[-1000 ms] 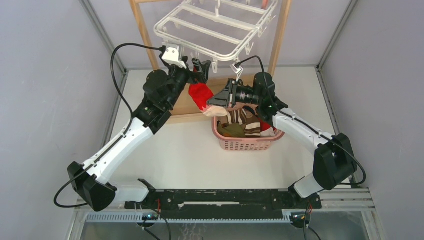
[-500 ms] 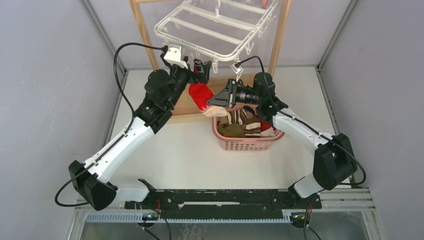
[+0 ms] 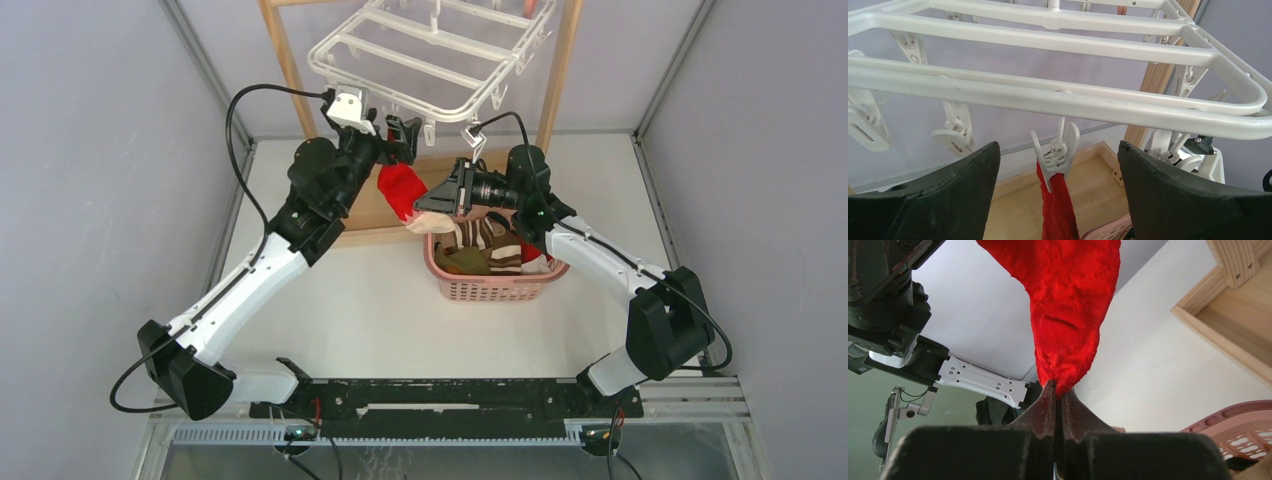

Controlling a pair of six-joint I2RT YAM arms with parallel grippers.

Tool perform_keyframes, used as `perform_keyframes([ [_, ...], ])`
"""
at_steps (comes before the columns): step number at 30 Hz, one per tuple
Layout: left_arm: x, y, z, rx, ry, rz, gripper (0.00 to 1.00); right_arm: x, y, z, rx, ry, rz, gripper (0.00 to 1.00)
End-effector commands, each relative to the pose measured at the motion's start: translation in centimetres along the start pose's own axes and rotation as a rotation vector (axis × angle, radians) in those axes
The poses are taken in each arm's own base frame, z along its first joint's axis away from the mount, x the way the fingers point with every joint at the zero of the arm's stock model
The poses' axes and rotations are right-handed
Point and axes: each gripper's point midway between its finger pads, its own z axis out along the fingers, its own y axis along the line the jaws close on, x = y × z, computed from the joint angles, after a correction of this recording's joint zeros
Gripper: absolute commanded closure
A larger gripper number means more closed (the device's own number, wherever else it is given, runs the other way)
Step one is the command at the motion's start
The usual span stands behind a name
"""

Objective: Remove the socks clipped to the hanger
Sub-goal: Remove the sock from the hanger.

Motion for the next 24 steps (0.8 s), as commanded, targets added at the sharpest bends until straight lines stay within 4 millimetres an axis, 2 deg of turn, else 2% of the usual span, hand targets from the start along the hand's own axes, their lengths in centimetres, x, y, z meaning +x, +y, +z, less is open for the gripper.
perform_keyframes([
  [1, -6.13, -0.58, -0.17, 0.017, -0.149, -0.014, 0.13, -1.45, 2.07, 0.02, -0.045, -0.024, -0.072, 1.00],
  [4, -6.54, -0.75, -0.08, 0.024, -0.156, -0.016, 0.17, -1.49, 2.16, -0.04, -0.047, -0.025, -0.073, 1.00],
  [11, -7.11, -0.95, 0.19, 0.031, -0.166, -0.021, 0.22, -1.51, 2.15, -0.11, -0.045, -0.025, -0.074, 1.00],
  [24, -6.29, -1.10, 0.54, 0.039, -0.137, -0.009, 0.31, -1.32, 1.87, 0.00, -0.041, -0.019, -0.068, 1.00],
])
